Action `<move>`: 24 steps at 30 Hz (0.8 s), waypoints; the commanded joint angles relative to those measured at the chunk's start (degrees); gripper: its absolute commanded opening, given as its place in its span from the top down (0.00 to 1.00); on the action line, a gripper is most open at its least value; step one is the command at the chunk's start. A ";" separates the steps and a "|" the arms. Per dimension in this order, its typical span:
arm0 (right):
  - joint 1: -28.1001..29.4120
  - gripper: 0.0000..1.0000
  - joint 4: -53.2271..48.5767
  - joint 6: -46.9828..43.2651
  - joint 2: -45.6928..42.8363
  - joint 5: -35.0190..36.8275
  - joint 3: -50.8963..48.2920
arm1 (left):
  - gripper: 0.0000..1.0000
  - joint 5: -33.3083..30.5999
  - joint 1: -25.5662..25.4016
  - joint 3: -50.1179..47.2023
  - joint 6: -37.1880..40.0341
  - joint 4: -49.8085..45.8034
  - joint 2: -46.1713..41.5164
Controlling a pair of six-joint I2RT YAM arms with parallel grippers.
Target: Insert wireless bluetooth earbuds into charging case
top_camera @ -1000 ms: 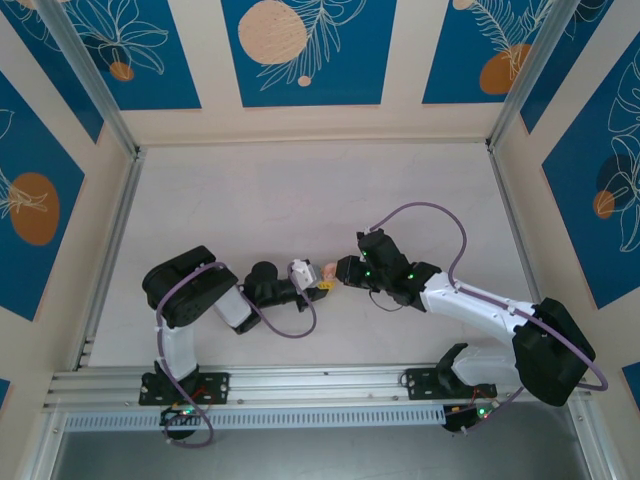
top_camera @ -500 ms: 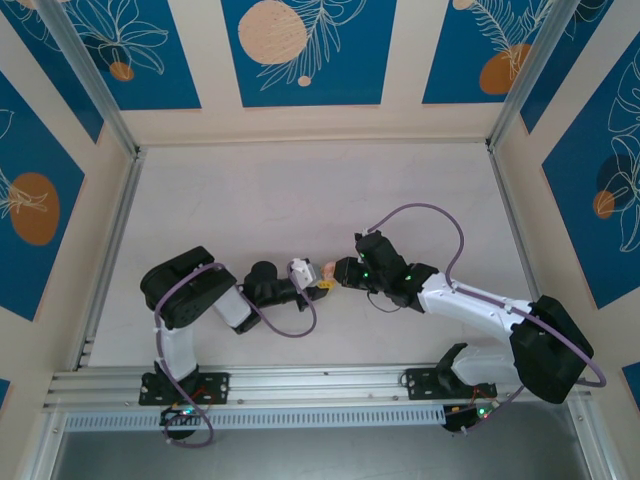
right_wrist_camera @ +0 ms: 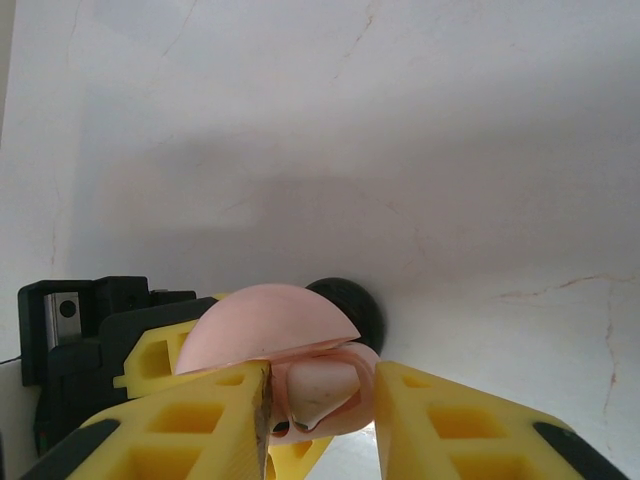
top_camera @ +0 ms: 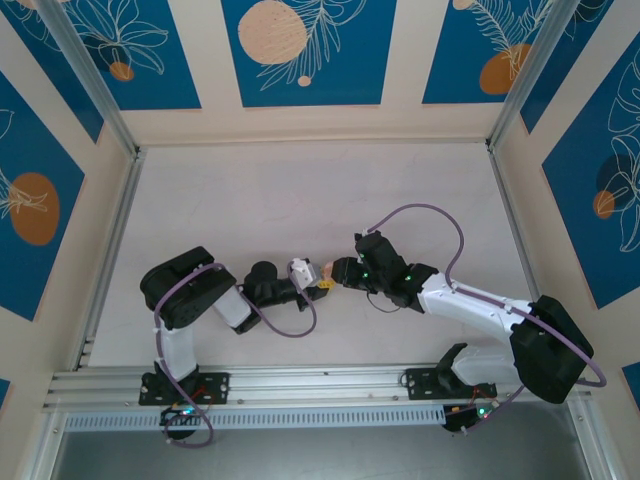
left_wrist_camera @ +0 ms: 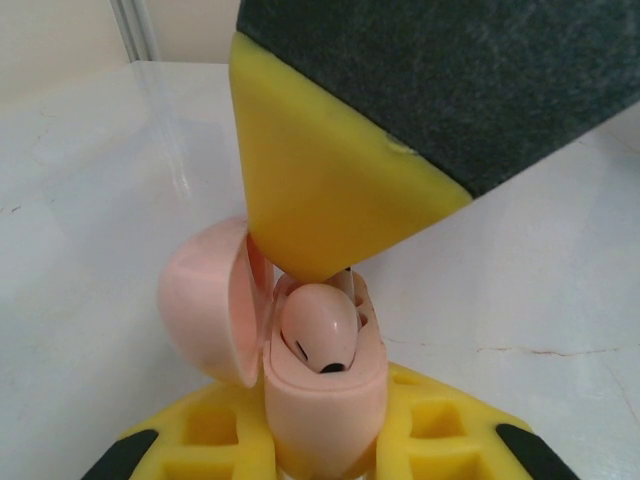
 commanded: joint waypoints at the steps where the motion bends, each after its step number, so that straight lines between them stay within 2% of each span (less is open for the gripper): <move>1: 0.41 0.67 -0.44 0.10 -0.92 0.94 -0.03 | 0.95 -0.19 -0.69 0.31 -0.50 2.12 -1.42; 18: -1.08 0.63 -4.81 -1.91 -6.67 -0.15 1.00 | 0.95 0.45 -0.75 0.40 -0.05 2.14 -1.40; 21: -3.20 0.63 -5.71 -3.77 -8.57 -3.51 1.35 | 0.95 0.82 -0.75 0.18 0.47 2.18 -1.65; 24: -6.70 0.64 -6.85 -6.03 -9.71 -9.95 2.03 | 0.96 0.98 -0.79 0.06 0.62 2.16 -1.92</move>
